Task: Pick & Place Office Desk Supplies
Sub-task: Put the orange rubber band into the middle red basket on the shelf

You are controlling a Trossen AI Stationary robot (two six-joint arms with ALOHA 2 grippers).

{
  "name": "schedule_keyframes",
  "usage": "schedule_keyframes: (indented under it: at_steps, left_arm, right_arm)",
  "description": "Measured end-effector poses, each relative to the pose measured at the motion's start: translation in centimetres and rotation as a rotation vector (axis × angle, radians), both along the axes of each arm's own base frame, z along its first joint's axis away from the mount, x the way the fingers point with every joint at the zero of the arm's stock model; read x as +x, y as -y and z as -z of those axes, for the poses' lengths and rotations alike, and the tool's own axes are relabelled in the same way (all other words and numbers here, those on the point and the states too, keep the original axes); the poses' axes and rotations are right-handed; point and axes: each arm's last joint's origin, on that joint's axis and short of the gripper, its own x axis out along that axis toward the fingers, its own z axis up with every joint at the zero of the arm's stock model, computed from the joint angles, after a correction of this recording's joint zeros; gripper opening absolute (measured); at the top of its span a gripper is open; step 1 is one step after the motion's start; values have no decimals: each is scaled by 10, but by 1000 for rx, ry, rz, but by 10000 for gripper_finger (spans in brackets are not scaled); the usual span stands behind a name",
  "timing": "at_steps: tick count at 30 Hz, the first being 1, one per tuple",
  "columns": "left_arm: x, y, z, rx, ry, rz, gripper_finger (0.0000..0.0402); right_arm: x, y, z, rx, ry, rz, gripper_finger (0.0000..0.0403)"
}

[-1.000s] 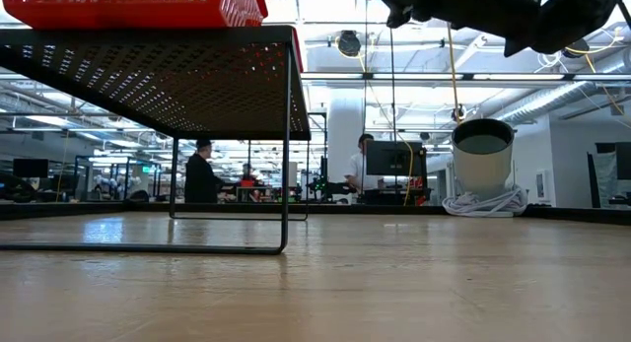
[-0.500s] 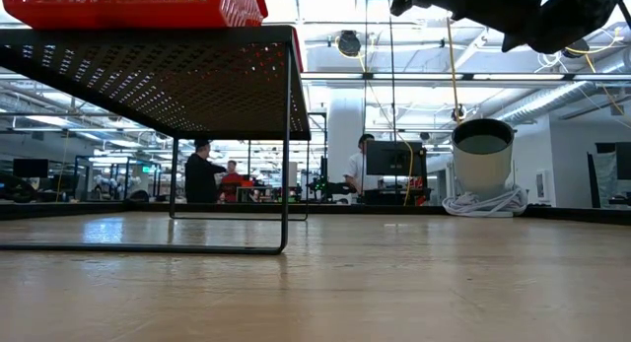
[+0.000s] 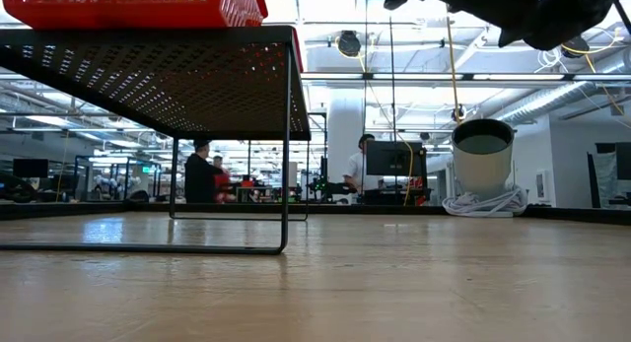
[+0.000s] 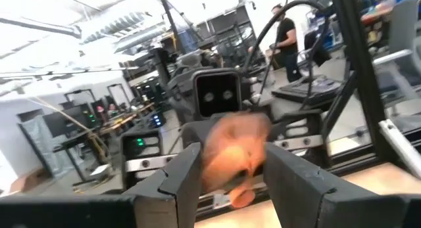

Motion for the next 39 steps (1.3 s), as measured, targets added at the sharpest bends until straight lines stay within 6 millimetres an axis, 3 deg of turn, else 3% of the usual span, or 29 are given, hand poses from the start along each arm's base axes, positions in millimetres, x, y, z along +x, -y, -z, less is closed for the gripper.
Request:
schedule_keyframes:
  at_steps: [16, 20, 26, 35, 39]
  left_arm:
    - [0, -1, 0, 18, 0, -47, 163]
    - [0, -1, 0, 21, -2, -36, 124]
    - [0, 1, 0, 36, 1, 36, 16]
    - [-1, 1, 0, 36, -5, 43, 8]
    - [-9, 0, -11, 29, 12, 25, 12]
  right_arm:
    - [4, 0, 4, 0, 22, 2, 0]
    - [4, 0, 5, -1, 14, 3, 0]
    - [4, 0, 5, -7, 6, 0, 0]
    - [7, 0, 11, 10, -65, 37, 5]
    - [7, 2, 20, 29, -169, 78, 44]
